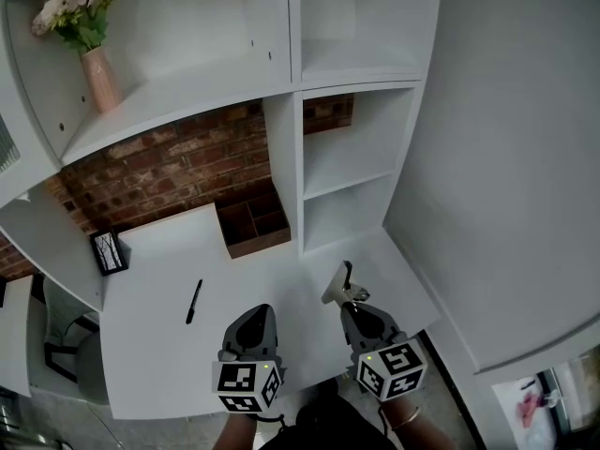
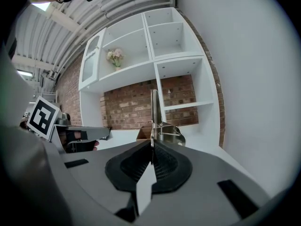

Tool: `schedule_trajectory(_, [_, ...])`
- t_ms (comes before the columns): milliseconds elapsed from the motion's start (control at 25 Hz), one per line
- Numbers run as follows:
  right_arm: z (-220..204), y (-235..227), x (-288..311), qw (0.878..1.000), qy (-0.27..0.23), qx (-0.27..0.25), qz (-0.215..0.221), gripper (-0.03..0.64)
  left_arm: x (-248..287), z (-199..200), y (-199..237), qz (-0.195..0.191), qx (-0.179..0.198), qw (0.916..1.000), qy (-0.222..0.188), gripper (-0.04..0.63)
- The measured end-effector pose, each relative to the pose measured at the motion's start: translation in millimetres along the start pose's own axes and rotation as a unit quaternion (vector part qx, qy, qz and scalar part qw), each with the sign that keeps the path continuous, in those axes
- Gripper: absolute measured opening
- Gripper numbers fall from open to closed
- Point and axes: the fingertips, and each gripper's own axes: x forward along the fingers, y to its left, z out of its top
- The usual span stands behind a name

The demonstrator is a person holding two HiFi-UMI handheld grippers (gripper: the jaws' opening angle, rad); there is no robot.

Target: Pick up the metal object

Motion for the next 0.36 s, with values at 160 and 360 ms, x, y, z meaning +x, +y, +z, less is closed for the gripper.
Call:
schedule_trajectory(160, [-0.9, 2.9, -2.2, 1.0, 0.001, -0.009, -0.005, 0.006, -5.8, 0.0, -1.6, -0.003, 0.003, 1.0, -0.002, 0.009])
schedule_trajectory(360, [0.9, 7.4, -3.3, 1.0, 0.0, -0.03, -0.01, 0.006, -11.1, 0.7, 1.4, -0.002, 0.002, 1.0, -0.001, 0.009])
